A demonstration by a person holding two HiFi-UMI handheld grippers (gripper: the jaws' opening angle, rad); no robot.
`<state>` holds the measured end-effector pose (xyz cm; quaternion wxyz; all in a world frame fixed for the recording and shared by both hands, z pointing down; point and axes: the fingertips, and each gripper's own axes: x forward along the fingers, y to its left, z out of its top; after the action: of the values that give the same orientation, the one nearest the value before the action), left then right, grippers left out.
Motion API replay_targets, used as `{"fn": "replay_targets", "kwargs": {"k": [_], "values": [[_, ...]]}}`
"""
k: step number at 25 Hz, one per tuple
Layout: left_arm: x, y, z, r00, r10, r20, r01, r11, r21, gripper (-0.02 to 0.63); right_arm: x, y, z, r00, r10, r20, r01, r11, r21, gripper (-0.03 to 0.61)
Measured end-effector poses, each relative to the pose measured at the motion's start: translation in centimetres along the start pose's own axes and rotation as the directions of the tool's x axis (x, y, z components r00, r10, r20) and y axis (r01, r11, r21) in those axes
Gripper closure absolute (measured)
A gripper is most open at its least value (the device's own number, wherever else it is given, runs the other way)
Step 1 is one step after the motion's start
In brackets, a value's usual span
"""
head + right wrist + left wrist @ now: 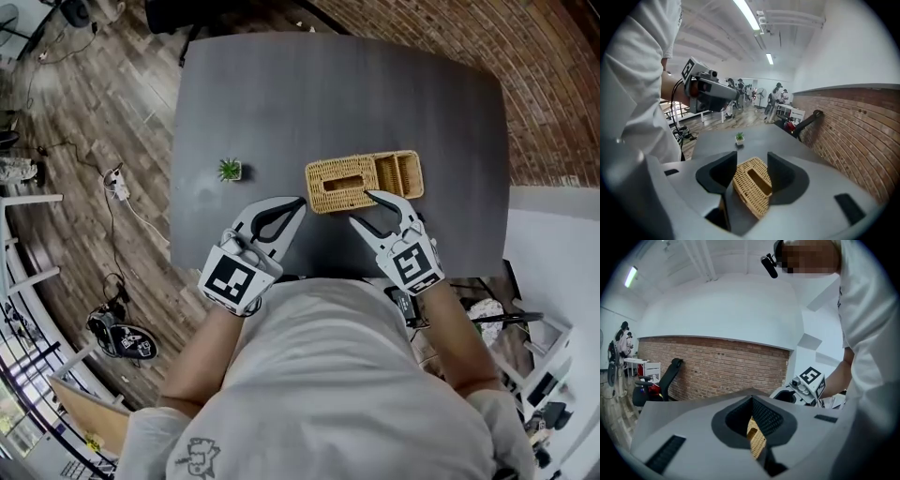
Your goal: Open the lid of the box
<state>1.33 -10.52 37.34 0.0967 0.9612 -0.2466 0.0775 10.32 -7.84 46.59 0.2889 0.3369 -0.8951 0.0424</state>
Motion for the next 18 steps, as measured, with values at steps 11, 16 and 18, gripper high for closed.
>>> {"fn": "replay_targets", "kwargs": {"k": [11, 16, 18], "values": [[1.3, 0.5, -3.8, 0.996, 0.055, -0.065, -0.059, 0.996, -0.062, 0.603, 3.9, 1.1, -5.1, 0.965, 0.207, -0.160, -0.229, 0.964, -0.133, 0.356], [1.7, 0.6, -5.2, 0.994, 0.055, -0.094, -0.061, 0.996, -0.068, 0.603, 5.5, 1.7, -7.7, 0.934, 0.263, -0.244, -0.312, 0.930, -0.194, 0.351], [1.8, 0.8, -5.8, 0.993, 0.059, -0.104, -0.067, 0.995, -0.077, 0.603, 6.1, 1.9, -8.8, 0.918, 0.275, -0.285, -0.343, 0.913, -0.223, 0.350]]}}
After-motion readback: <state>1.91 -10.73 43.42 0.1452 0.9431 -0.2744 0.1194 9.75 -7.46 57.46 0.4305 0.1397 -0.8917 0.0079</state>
